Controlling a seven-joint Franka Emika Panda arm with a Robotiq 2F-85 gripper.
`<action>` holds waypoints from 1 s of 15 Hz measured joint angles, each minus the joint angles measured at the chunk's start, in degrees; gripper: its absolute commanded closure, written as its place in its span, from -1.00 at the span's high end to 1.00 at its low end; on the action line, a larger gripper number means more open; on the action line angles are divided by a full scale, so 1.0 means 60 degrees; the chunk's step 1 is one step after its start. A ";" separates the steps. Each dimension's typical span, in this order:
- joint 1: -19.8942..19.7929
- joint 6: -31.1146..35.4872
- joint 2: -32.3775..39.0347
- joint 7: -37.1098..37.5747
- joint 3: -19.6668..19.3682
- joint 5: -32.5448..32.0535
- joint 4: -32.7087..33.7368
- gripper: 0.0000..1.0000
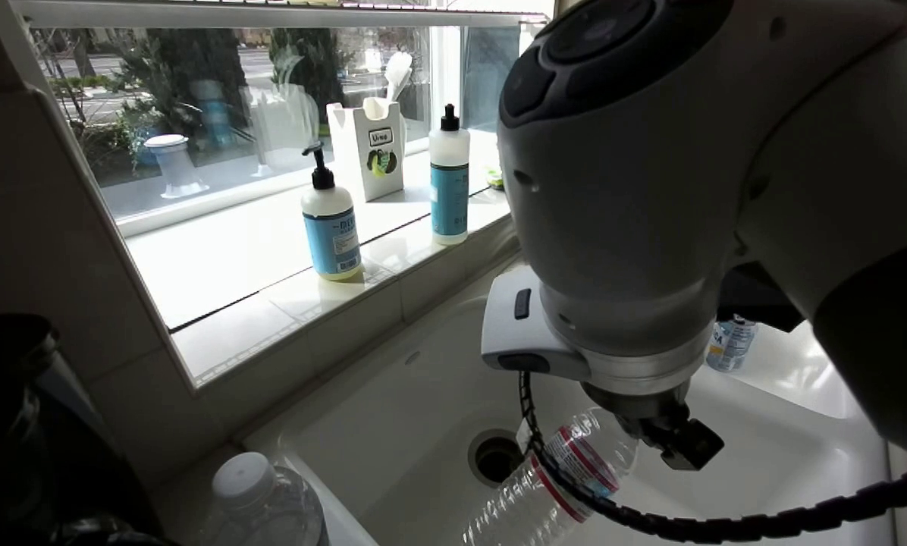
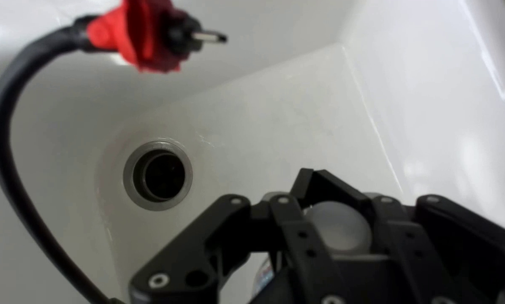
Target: Remove the water bottle from the sink on the left and put it on the left side of the counter.
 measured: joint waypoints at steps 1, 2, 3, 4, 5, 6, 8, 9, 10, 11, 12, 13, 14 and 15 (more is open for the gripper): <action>0.0018 0.0054 -0.0027 -0.0148 0.0008 -0.0134 0.0000 -0.95; 0.0027 0.0108 -0.0052 -0.0296 0.0013 -0.0255 0.0000 -0.95; 0.0027 0.0117 -0.0071 -0.0400 0.0012 -0.0336 0.0000 -0.95; 0.0021 0.0118 -0.0082 -0.0415 0.0003 -0.0346 -0.0001 -0.95; 0.0011 0.0118 -0.0087 -0.0340 -0.0014 -0.0193 -0.0003 -0.95; 0.0009 0.0117 -0.0087 -0.0209 -0.0029 0.0023 -0.0004 -0.95; 0.0003 0.0504 -0.0077 0.0108 -0.0071 0.0712 -0.0020 -0.95; -0.0021 0.0885 -0.0051 0.0310 -0.0115 0.0969 -0.0049 -0.95; -0.0058 0.1271 -0.0024 0.0526 -0.0164 0.1143 -0.0087 -0.95; -0.0103 0.1637 -0.0002 0.0711 -0.0217 0.1266 -0.0143 -0.95; -0.0144 0.1950 0.0012 0.0834 -0.0256 0.1366 -0.0210 -0.95; -0.0168 0.2214 0.0013 0.0864 -0.0286 0.1462 -0.0300 -0.95; -0.0175 0.2439 0.0015 0.0856 -0.0303 0.1598 -0.0393 -0.95; -0.0173 0.2680 0.0013 0.0787 -0.0305 0.1795 -0.0486 -0.95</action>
